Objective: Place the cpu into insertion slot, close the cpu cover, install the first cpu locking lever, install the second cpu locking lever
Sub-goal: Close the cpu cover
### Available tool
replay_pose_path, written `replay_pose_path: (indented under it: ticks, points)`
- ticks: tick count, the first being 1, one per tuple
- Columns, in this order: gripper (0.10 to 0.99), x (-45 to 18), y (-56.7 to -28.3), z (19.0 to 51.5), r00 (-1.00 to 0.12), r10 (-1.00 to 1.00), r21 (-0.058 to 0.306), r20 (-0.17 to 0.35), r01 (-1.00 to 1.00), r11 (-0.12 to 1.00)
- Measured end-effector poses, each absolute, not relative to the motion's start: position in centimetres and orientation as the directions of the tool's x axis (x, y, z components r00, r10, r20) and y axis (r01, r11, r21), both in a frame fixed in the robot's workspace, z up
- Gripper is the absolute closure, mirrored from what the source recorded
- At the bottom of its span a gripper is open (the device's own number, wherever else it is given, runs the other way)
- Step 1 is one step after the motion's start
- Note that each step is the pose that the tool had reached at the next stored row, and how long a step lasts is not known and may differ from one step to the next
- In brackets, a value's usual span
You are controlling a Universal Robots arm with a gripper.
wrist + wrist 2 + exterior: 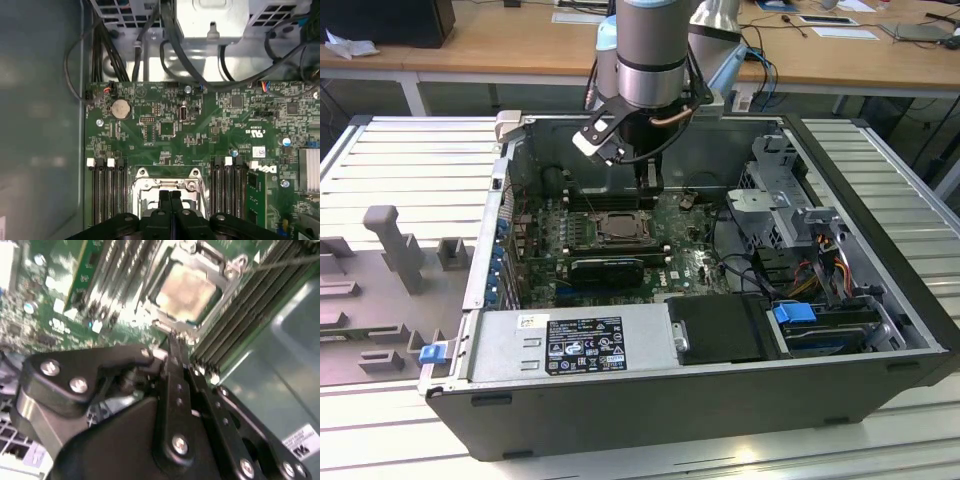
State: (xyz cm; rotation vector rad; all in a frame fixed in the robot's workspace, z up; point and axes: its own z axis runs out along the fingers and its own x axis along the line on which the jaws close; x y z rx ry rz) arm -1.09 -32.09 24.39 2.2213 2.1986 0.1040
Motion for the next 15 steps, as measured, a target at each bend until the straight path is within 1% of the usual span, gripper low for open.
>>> replay_pose_path:
  ticks: [15]
  points:
    - [0.980,-2.3,-32.1,24.0,0.009,0.999,0.055,0.037,0.998,-0.011]
